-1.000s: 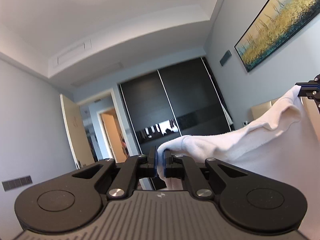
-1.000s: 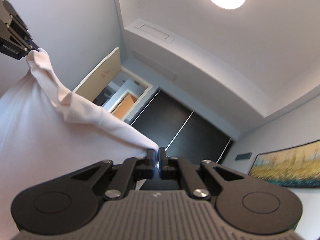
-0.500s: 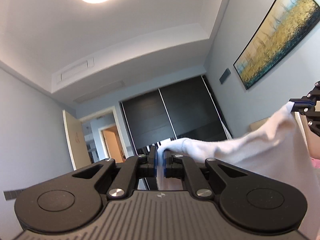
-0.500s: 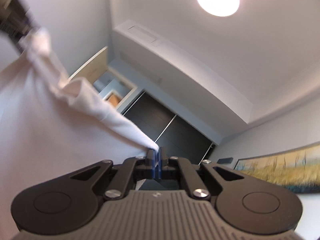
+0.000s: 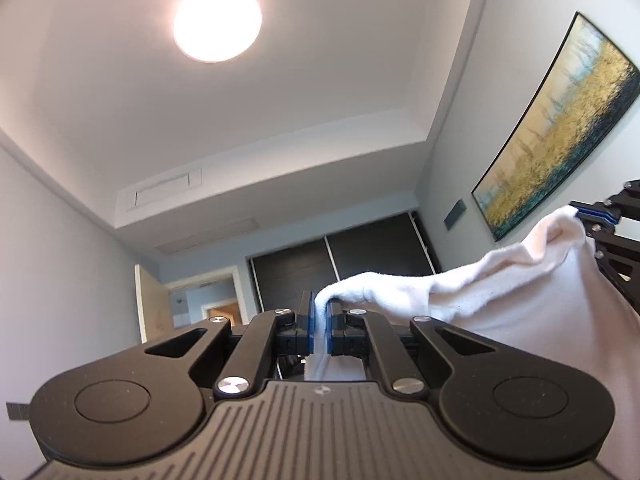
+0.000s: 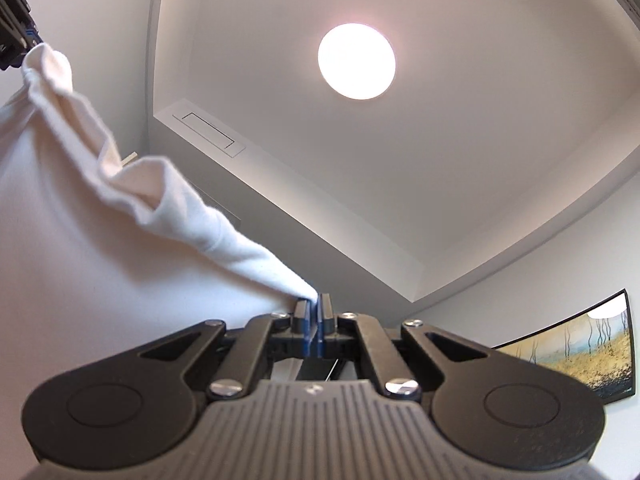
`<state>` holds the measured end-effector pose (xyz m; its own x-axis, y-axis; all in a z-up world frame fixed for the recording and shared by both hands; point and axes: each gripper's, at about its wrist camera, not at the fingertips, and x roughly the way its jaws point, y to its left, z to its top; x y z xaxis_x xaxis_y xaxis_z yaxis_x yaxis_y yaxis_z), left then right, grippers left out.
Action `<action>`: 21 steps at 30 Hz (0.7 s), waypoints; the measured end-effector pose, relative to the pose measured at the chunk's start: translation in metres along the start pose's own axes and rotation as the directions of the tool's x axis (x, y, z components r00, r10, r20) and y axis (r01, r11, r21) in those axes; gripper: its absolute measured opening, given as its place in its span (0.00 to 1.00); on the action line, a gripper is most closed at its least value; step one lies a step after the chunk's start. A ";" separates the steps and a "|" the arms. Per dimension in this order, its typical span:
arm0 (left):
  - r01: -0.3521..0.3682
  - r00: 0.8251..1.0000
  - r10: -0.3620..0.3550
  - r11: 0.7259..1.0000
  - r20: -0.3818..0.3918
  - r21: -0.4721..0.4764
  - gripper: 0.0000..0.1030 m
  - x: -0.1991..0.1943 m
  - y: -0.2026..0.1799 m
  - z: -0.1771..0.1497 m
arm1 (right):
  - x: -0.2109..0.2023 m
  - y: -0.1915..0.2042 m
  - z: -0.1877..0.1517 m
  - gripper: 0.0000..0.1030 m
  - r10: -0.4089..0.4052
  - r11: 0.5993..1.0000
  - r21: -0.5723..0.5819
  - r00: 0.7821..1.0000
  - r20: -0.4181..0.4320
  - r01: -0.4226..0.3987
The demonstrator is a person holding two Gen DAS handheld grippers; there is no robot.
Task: Fold clothes
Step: 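Lift the cream shirt high with both grippers and shake it out, then lay the cream shirt flat on the bed and open both grippers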
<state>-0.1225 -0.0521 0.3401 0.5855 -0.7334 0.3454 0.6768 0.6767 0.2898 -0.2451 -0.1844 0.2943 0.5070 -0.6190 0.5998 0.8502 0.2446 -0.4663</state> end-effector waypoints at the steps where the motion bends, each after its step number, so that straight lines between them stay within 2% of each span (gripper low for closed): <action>1: 0.002 0.999 -0.002 1.000 -0.033 0.010 0.03 0.009 -0.003 -0.008 | 0.000 0.002 -0.001 0.04 0.006 1.000 0.001 1.000 -0.006 -0.006; 3: 0.026 0.992 -0.023 1.000 -0.120 0.018 0.03 0.032 -0.011 -0.030 | 0.002 0.012 -0.013 0.04 0.037 0.999 -0.011 0.998 -0.042 -0.037; 5: 0.068 0.972 -0.065 0.998 -0.224 0.005 0.03 0.061 -0.022 -0.064 | 0.006 0.027 -0.033 0.04 0.082 0.996 -0.025 0.991 -0.109 -0.085; 6: 0.090 0.957 -0.088 0.996 -0.278 -0.006 0.03 0.076 -0.029 -0.084 | 0.009 0.037 -0.048 0.04 0.111 0.993 -0.026 0.982 -0.153 -0.117; 8: 0.131 0.914 -0.132 0.991 -0.384 -0.028 0.03 0.105 -0.045 -0.129 | 0.016 0.059 -0.083 0.04 0.179 0.982 -0.007 0.949 -0.261 -0.187; 10: 0.168 0.859 -0.172 0.984 -0.482 -0.052 0.03 0.131 -0.062 -0.176 | 0.022 0.084 -0.124 0.04 0.251 0.965 0.030 0.893 -0.374 -0.259; 12: 0.193 0.800 -0.194 0.979 -0.568 -0.063 0.03 0.154 -0.078 -0.223 | 0.029 0.109 -0.169 0.04 0.319 0.944 0.079 0.817 -0.481 -0.322; 15: 0.212 0.715 -0.208 0.974 -0.668 -0.077 0.04 0.186 -0.101 -0.291 | 0.035 0.148 -0.238 0.04 0.372 0.920 0.135 0.706 -0.603 -0.369; 17: 0.198 0.670 -0.208 0.975 -0.712 -0.099 0.04 0.210 -0.110 -0.328 | 0.043 0.172 -0.277 0.04 0.385 0.911 0.157 0.648 -0.658 -0.382; 18: 0.189 0.651 -0.206 0.976 -0.731 -0.107 0.04 0.222 -0.113 -0.346 | 0.048 0.184 -0.296 0.04 0.391 0.907 0.171 0.619 -0.681 -0.385; 19: 0.174 0.641 -0.198 0.979 -0.741 -0.111 0.04 0.235 -0.114 -0.361 | 0.053 0.195 -0.314 0.04 0.393 0.905 0.180 0.594 -0.701 -0.386; 21: 0.141 0.626 -0.191 0.981 -0.756 -0.131 0.04 0.261 -0.118 -0.383 | 0.071 0.209 -0.346 0.03 0.381 0.911 0.186 0.578 -0.722 -0.369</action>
<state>0.1212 -0.3484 0.0544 0.5750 -0.6370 -0.5135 0.8051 0.5523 0.2164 -0.0808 -0.4356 0.0141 0.5147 -0.8029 -0.3007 0.6134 0.5899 -0.5252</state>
